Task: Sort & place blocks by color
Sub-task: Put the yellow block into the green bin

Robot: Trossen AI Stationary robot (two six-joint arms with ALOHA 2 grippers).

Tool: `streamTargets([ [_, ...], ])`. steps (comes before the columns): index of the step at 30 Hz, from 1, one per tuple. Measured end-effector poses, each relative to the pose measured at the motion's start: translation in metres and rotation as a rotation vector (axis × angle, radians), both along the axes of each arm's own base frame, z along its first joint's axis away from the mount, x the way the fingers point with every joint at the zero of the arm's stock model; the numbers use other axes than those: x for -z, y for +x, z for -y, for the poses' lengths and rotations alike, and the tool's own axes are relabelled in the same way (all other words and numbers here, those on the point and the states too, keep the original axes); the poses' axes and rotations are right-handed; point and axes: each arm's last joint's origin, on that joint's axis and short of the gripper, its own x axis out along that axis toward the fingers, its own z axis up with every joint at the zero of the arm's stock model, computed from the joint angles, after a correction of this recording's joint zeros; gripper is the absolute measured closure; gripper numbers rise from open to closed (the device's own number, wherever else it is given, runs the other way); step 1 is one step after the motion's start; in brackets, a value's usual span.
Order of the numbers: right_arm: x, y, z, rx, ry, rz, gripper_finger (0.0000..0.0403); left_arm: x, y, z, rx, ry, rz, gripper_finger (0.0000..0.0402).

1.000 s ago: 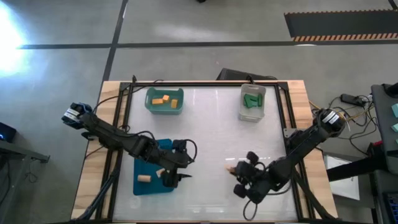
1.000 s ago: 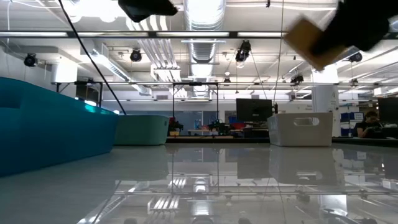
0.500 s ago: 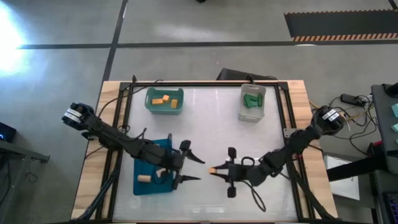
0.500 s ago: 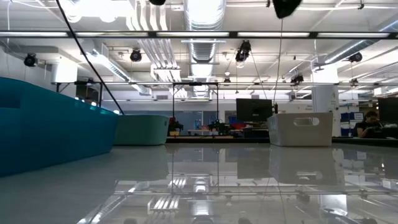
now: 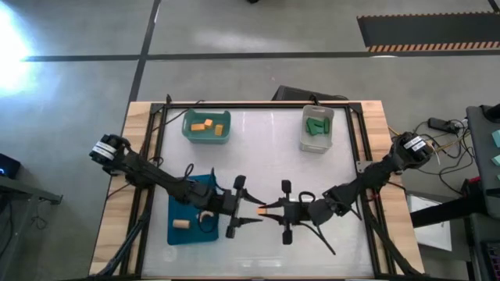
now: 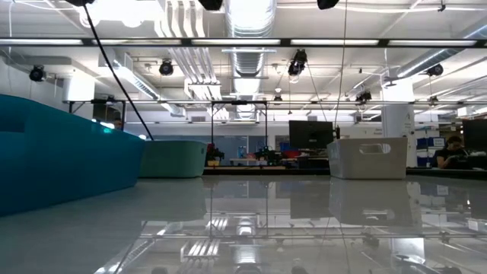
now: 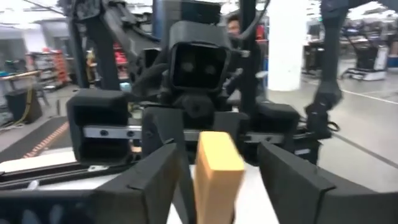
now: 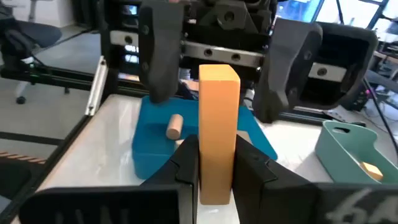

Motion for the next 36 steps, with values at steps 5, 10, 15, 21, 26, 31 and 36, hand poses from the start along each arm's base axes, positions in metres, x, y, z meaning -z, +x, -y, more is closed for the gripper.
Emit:
streamTargets([
  [5, 0.0, 0.0, 0.0, 0.005, -0.001, -0.001, 0.0358, 0.006, 0.005, -0.002, -0.035, 0.001, -0.008, 0.0268],
  [10, 0.002, -0.001, 0.001, 0.031, 0.001, -0.016, 0.0354, 0.009, 0.005, -0.004, -0.052, 0.021, -0.025, 0.0357],
  [15, 0.005, -0.001, 0.002, 0.06, -0.029, -0.045, 0.0281, 0.01, 0.006, -0.006, -0.102, 0.009, -0.052, 0.0357],
  [21, 0.001, -0.007, 0.006, 0.078, -0.052, -0.081, 0.0214, 0.008, 0.005, -0.016, -0.153, 0.031, -0.116, 0.0357],
  [26, -0.014, -0.023, 0.019, 0.207, -0.057, -0.121, 0.0198, 0.004, -0.003, -0.038, -0.298, 0.097, -0.252, 0.0357],
  [31, -0.03, -0.038, 0.036, 0.318, -0.025, -0.125, 0.0201, 0.003, -0.018, -0.091, -0.454, 0.195, -0.519, 0.0357],
  [36, -0.044, -0.042, 0.058, 0.371, -0.02, -0.109, 0.0211, -0.008, -0.042, -0.174, -0.655, 0.319, -0.881, 0.0357],
])
